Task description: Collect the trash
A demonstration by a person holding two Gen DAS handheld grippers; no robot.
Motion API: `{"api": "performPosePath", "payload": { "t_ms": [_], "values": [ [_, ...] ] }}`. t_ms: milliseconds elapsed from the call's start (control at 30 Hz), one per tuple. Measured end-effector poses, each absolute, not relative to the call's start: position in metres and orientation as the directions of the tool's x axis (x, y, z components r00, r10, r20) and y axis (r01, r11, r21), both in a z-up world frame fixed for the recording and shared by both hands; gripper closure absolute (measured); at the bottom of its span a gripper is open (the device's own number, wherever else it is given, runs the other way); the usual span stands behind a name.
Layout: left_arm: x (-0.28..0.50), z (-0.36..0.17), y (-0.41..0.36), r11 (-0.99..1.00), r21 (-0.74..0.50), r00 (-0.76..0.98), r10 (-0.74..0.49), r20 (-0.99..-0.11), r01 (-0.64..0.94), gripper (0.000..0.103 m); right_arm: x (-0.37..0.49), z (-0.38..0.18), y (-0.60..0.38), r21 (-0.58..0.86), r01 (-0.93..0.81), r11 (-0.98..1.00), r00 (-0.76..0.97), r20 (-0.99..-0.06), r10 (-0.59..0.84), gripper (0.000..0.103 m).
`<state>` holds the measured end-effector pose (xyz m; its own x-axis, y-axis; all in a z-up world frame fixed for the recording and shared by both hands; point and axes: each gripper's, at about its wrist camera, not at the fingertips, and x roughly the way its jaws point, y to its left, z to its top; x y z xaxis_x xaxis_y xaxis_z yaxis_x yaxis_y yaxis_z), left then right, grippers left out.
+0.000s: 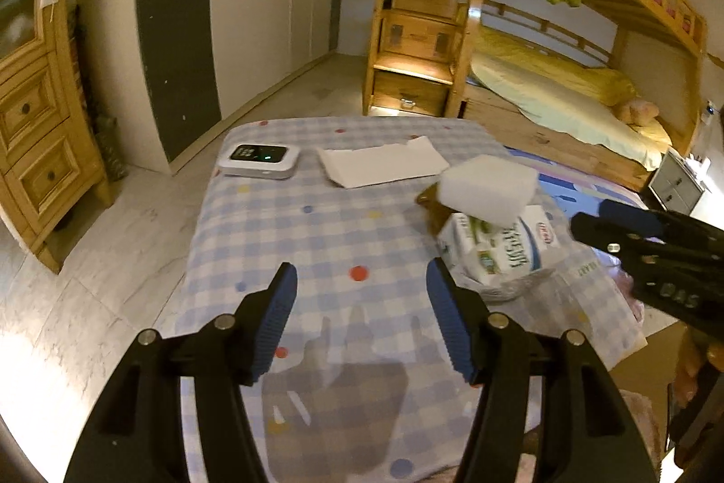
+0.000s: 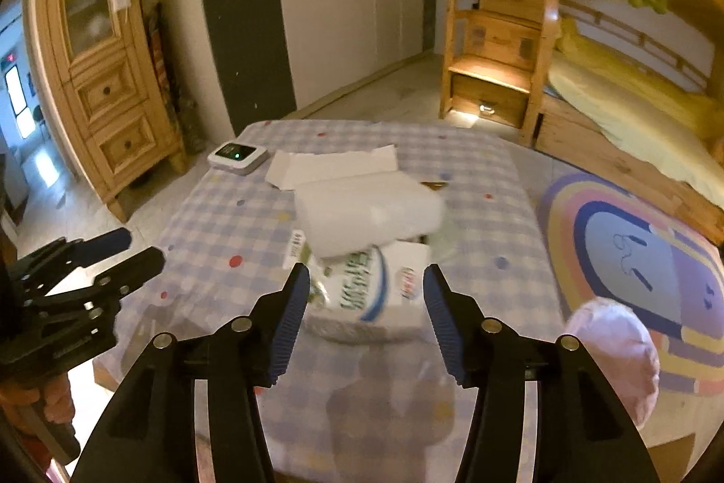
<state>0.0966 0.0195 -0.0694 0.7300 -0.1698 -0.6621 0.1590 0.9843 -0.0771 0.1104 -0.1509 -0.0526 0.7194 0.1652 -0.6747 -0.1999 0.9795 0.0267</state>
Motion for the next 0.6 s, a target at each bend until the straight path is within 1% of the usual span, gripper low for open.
{"api": "performPosePath", "payload": {
  "t_ms": [267, 300, 333, 367, 400, 433, 500, 600],
  "values": [
    [0.102, -0.074, 0.023, 0.985, -0.099, 0.733, -0.17, -0.659, 0.139, 0.045, 0.144, -0.068, -0.124, -0.01, -0.18, 0.984, 0.706, -0.698, 0.122, 0.049],
    [0.103, -0.075, 0.021, 0.985, -0.099, 0.731, -0.17, -0.66, 0.139, 0.045, 0.146, -0.07, -0.121, -0.019, -0.18, 0.984, 0.704, -0.701, 0.115, 0.052],
    [0.104, -0.076, 0.021, 0.985, -0.099, 0.73, -0.17, -0.662, 0.139, 0.045, 0.147, -0.073, -0.12, -0.037, -0.175, 0.984, 0.704, -0.703, 0.099, 0.056],
    [0.104, -0.078, 0.02, 0.985, -0.101, 0.727, -0.171, -0.665, 0.139, 0.045, 0.149, -0.075, -0.118, -0.047, -0.173, 0.984, 0.702, -0.707, 0.09, 0.072],
    [0.104, -0.079, 0.019, 0.985, -0.103, 0.724, -0.173, -0.668, 0.14, 0.045, 0.151, -0.078, -0.117, -0.05, -0.176, 0.983, 0.694, -0.714, 0.089, 0.083],
    [0.103, -0.08, 0.019, 0.984, -0.106, 0.721, -0.176, -0.67, 0.141, 0.045, 0.151, -0.08, -0.117, -0.046, -0.177, 0.983, 0.689, -0.72, 0.09, 0.086],
    [0.102, -0.081, 0.017, 0.984, -0.109, 0.717, -0.179, -0.674, 0.143, 0.045, 0.145, -0.078, -0.119, -0.05, -0.183, 0.982, 0.699, -0.709, 0.094, 0.089],
    [0.102, -0.085, 0.011, 0.981, -0.11, 0.706, -0.191, -0.682, 0.159, 0.045, 0.132, -0.068, -0.129, -0.038, -0.185, 0.982, 0.722, -0.684, 0.11, 0.09]
  ]
}}
